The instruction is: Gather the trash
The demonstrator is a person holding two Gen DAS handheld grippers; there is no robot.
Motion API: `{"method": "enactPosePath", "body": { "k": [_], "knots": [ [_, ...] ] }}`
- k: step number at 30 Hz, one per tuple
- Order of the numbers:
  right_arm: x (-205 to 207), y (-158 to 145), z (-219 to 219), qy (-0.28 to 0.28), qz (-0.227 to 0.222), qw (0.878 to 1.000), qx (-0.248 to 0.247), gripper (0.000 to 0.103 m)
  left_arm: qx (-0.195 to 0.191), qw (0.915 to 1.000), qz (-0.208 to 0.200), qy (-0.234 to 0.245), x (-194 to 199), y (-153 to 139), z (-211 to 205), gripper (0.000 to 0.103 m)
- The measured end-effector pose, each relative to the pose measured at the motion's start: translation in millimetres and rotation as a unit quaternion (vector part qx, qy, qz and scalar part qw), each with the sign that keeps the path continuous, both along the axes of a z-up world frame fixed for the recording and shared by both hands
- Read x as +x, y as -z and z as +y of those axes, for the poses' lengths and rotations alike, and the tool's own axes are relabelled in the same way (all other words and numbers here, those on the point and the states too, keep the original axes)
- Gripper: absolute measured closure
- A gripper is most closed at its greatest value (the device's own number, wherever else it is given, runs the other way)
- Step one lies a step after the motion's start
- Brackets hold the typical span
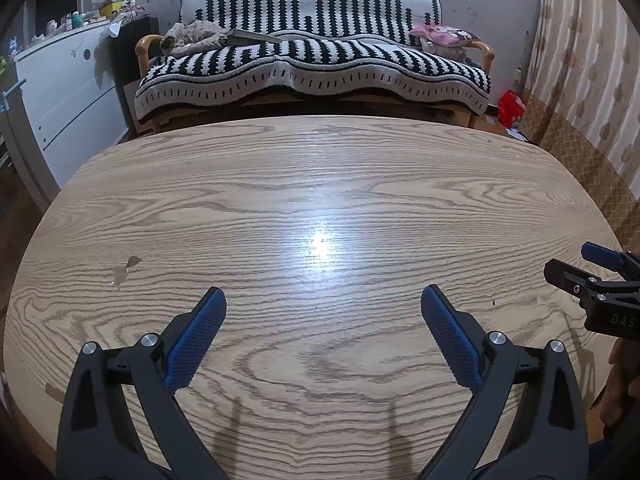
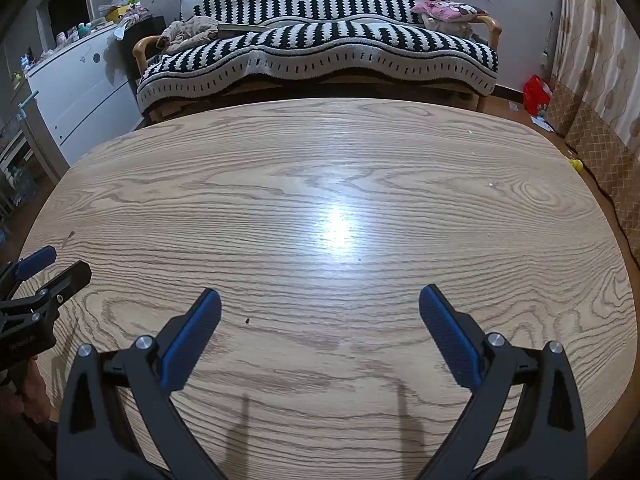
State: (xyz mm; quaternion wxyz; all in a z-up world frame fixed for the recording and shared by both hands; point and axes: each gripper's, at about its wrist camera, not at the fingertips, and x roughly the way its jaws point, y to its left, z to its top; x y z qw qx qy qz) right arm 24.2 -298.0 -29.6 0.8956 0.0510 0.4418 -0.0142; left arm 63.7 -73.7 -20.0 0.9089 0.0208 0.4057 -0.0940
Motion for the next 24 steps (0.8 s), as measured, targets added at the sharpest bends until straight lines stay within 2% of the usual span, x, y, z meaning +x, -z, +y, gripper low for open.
{"method": "enactPosePath", "body": {
  "k": [24],
  "knots": [
    [-0.5,0.2,-1.9,0.001,0.001,1.000,0.000,0.007,0.001,1.0000,0.000,0.001,-0.8,-0.4,-1.3,0.008]
  ]
}}
